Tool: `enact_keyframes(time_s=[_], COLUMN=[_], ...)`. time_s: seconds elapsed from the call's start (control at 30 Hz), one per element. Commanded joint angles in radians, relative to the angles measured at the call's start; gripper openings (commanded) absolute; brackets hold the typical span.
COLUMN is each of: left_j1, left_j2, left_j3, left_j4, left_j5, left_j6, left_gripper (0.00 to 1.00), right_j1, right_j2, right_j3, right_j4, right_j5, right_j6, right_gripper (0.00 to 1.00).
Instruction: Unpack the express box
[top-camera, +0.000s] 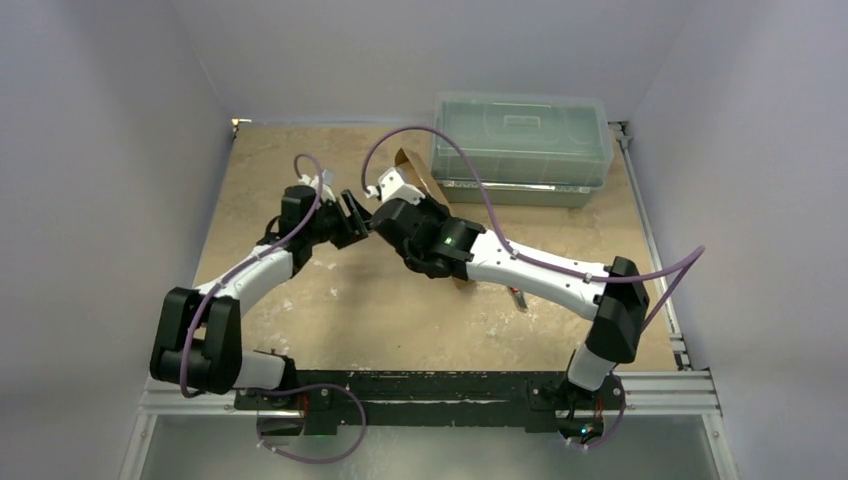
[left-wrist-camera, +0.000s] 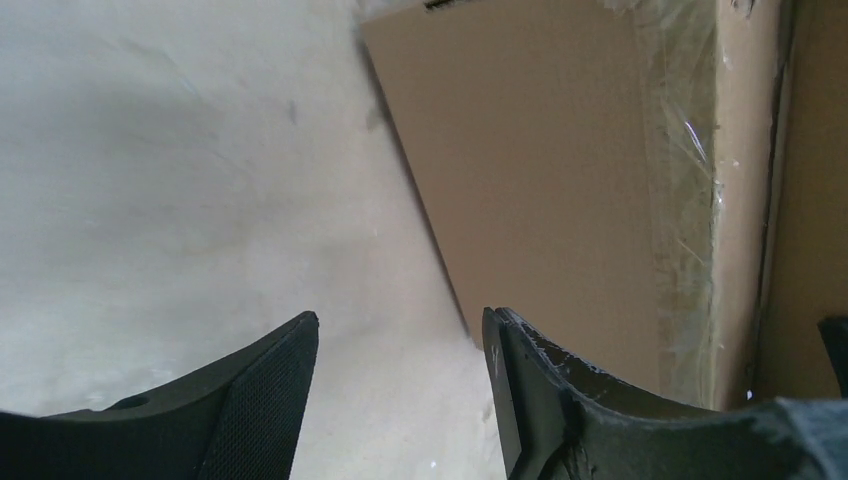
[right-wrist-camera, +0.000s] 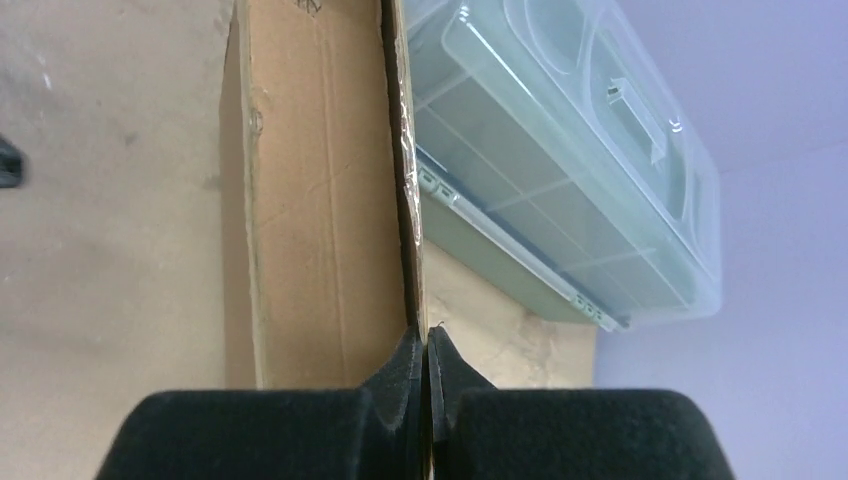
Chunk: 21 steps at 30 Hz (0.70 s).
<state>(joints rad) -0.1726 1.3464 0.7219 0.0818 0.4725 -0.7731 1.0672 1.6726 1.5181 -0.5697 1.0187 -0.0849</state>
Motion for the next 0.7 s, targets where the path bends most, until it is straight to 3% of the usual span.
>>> enact_keyframes(time_s=[0.0, 0.33, 0.67], left_j1=[-0.074, -0.087, -0.122], left_j2=[0.041, -0.017, 0.161], left_j3=[-0.032, -0.126, -0.09], left_j4=[0.181, 0.24, 0.373], left_j5=[0.004, -0.003, -0.003], left_j6=[-0.118, -0.151, -0.196], left_gripper=[0.61, 0.65, 0.63], right_j1=[0.043, 0.078, 0.129], right_j2=[0.017, 0.036, 0.077], right_j3=[0.122, 0.16, 0.296], right_j4=[-0.193, -0.233, -0.352], right_j5=[0.114, -0.02, 0.014], right_j6=[0.154, 0.28, 0.361], right_gripper=[0.0, 0.0, 0.0])
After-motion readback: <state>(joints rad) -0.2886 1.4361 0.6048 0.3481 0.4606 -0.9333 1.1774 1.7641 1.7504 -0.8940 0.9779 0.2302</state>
